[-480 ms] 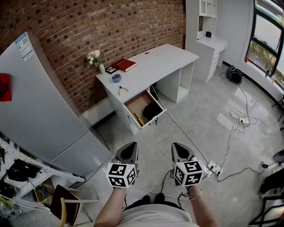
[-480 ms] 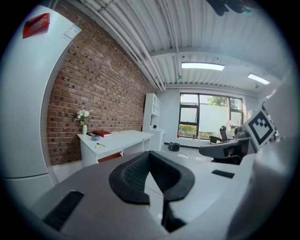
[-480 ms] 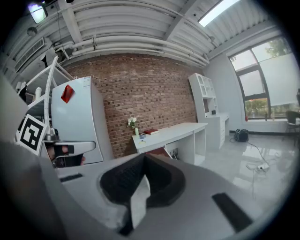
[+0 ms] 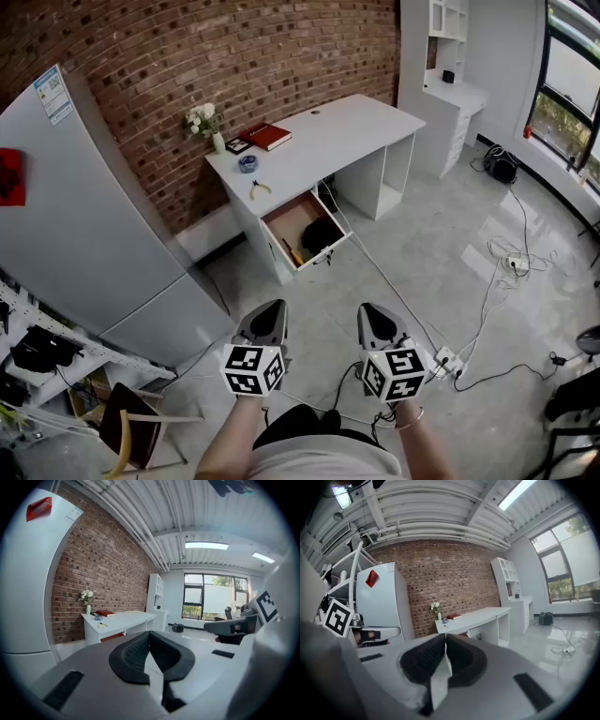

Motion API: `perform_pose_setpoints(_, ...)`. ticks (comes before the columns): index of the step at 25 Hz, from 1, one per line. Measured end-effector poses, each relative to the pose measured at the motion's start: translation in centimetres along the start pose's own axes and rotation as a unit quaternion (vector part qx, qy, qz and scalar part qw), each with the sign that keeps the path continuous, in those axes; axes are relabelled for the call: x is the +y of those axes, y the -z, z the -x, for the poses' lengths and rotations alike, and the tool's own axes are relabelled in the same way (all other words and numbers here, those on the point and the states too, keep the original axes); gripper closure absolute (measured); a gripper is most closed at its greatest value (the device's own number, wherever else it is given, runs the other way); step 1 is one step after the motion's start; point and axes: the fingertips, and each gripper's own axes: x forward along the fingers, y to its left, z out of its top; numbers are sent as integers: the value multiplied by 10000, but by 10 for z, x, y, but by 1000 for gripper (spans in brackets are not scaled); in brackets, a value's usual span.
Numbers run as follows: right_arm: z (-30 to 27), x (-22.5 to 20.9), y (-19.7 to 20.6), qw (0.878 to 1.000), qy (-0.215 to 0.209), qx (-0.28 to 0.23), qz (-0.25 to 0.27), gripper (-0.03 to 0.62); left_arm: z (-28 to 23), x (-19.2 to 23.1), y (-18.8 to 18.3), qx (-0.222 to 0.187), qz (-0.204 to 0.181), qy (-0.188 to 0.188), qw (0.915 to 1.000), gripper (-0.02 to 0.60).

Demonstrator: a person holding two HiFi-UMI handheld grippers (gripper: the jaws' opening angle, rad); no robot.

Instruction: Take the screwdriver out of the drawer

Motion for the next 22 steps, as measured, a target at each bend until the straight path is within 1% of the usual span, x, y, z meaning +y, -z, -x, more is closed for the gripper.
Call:
perform_pose_setpoints(5,-3,-1,1,9999,-66,2,-85,577,5,0,3,13,27,-89,10000,588)
perform_pose_setpoints(12,-22,-1,1,9997,-161,125,-124,504,1,15,7,123,15,-195,9997,588)
perform_pose_setpoints(17,-49,0,7,9990,-238,317,-210,480,-15,36,5,170,22,-267,9995,588)
perform_pose_setpoints(22,-92,1,9,9982,-288,494,-156,458,-43,70,9,228,145,-327,9991,588)
